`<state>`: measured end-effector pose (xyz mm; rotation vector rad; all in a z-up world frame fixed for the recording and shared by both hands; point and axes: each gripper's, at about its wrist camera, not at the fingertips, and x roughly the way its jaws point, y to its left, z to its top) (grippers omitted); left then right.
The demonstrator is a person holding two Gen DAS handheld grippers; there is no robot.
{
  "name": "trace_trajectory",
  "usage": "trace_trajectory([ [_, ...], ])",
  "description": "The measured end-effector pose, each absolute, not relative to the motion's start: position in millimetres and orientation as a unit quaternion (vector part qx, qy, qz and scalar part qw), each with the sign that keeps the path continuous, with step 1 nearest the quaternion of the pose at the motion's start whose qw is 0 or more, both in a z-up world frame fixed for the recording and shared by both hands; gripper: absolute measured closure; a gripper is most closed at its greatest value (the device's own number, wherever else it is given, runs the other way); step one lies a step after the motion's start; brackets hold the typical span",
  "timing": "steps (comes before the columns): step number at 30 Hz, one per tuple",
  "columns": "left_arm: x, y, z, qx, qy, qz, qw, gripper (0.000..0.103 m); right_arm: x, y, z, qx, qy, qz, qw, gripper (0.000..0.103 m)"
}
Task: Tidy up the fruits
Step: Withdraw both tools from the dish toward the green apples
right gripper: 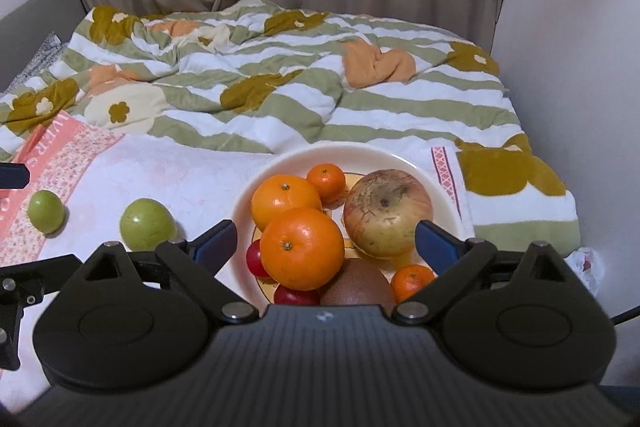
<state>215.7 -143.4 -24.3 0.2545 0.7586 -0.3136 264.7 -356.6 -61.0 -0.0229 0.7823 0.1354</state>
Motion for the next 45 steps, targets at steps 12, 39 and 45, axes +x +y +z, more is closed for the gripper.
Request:
trace_trajectory([
  [12,162.7,-109.9,4.4,0.128,0.333,-0.071,0.931,0.003,232.7,-348.8,-16.0,-0.009,0.347,0.093,0.933,0.0],
  [39,197.4,56.9,-16.1,0.124,0.328,-0.129,0.928,0.002,218.6,-191.3,-40.0,0.016,0.377,-0.012,0.926,0.0],
  [45,228.4,60.2,-48.3,0.121,0.359,-0.166,0.91,0.002,237.7,-180.7,-64.4,0.028,0.385,-0.022,0.922,0.0],
])
